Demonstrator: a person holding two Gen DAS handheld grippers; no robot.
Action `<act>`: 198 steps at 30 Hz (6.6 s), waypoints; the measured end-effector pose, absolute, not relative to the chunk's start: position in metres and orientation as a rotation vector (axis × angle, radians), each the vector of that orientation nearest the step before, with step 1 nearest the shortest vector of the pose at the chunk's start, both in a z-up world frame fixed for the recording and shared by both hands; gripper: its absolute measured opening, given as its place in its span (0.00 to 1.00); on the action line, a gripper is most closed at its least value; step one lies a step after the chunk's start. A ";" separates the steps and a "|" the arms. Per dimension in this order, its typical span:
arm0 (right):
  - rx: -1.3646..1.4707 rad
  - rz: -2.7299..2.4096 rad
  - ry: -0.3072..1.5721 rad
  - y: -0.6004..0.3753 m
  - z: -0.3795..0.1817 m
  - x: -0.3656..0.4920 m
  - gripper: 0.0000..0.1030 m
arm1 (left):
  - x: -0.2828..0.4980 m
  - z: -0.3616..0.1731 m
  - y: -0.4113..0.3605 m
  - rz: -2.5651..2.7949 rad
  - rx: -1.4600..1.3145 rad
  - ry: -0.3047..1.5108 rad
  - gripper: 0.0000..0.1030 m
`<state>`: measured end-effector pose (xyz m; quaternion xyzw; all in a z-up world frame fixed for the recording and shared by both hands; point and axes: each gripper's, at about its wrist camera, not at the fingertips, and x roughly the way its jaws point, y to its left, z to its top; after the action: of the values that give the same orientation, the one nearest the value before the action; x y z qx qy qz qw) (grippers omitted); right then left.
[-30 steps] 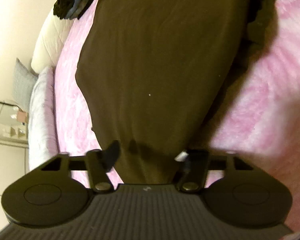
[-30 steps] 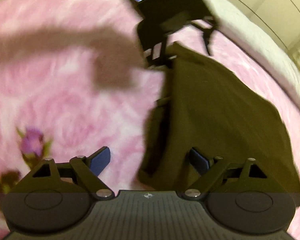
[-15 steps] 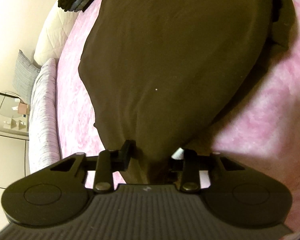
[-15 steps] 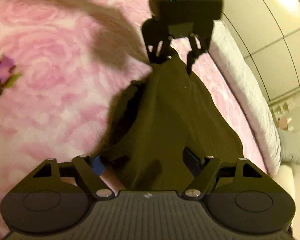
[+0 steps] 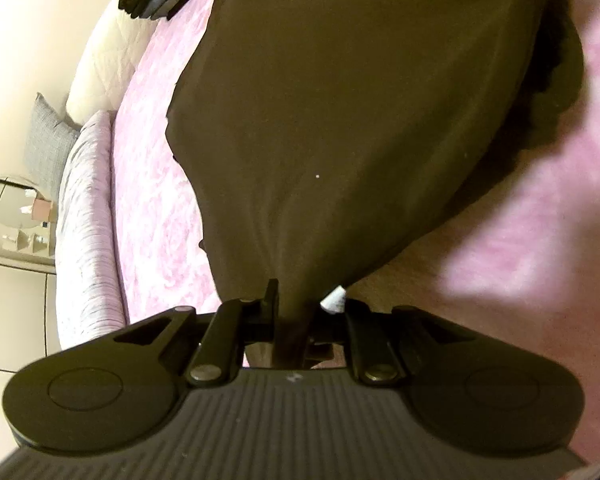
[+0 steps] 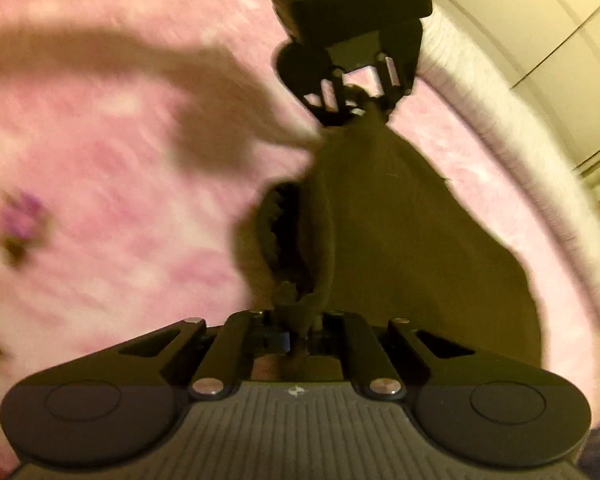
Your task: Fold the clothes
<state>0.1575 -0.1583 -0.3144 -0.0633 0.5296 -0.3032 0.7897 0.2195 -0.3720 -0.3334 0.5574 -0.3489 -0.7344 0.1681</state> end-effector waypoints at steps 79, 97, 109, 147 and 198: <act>1.410 -1.214 0.164 -0.346 -0.326 -0.266 0.05 | -0.042 -0.264 -0.617 -2.403 1.592 0.272 0.42; 0.943 -1.053 0.396 -0.380 -0.260 -0.185 0.21 | -0.021 -0.249 -0.612 -2.269 1.392 0.387 0.41; 0.888 -1.033 0.556 -0.435 -0.320 -0.185 0.00 | -0.057 -0.299 -0.580 -2.306 1.458 0.354 0.57; 0.041 -0.978 1.106 -0.259 -0.338 0.023 0.57 | 0.068 -0.359 -0.440 -2.036 1.625 -1.095 0.31; -0.306 -0.847 1.268 -0.223 -0.350 -0.046 0.58 | 0.037 -0.360 -0.306 -2.048 1.577 -0.980 0.35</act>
<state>-0.0461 -0.2229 -0.3495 -0.1380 0.5720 -0.3820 0.7127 0.0367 -0.3064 -0.3601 0.5604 -0.3483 -0.7277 0.1875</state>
